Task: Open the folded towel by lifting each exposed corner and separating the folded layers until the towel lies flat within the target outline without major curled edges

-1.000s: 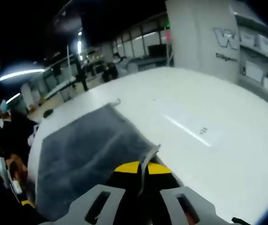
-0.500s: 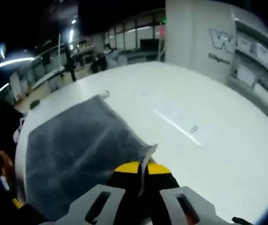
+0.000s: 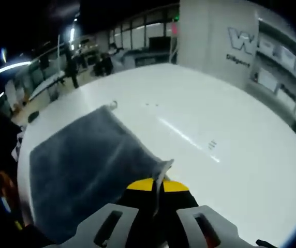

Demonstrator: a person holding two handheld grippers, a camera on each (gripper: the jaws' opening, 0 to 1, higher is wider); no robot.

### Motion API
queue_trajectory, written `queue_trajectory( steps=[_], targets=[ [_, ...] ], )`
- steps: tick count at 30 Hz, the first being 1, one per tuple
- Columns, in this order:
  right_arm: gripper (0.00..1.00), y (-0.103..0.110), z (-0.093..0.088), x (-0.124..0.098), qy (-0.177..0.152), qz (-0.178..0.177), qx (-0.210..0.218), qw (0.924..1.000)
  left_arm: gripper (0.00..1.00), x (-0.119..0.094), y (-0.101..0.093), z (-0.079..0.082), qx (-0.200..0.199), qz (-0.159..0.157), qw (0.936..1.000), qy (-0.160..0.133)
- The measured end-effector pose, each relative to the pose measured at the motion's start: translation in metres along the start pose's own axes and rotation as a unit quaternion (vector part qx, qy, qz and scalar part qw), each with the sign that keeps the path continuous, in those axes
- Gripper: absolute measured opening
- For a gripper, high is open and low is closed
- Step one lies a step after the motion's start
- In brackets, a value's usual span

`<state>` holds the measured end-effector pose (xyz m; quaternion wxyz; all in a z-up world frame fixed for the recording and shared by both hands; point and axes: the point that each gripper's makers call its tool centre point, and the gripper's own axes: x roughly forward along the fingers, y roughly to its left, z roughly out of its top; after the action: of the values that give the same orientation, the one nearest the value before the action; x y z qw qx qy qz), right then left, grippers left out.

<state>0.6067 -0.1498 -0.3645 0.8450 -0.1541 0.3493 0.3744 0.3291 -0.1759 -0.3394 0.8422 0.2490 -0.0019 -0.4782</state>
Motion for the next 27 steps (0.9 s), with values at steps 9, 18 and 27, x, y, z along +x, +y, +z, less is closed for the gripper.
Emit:
queue_trajectory(
  steps=[9, 18, 27],
  targets=[
    [0.00, -0.002, 0.013, 0.002, 0.021, -0.023, 0.001, 0.9995, 0.00, -0.016, 0.013, 0.005, -0.041, 0.011, 0.9987, -0.028],
    [0.00, -0.006, 0.024, 0.003, 0.035, -0.029, 0.002, 0.9989, 0.00, -0.028, 0.018, 0.006, -0.059, 0.013, 0.9973, -0.042],
    [0.00, 0.003, 0.038, -0.012, 0.045, -0.039, -0.012, 0.9982, 0.00, -0.048, 0.039, 0.023, -0.084, 0.043, 0.9913, -0.092]
  ],
)
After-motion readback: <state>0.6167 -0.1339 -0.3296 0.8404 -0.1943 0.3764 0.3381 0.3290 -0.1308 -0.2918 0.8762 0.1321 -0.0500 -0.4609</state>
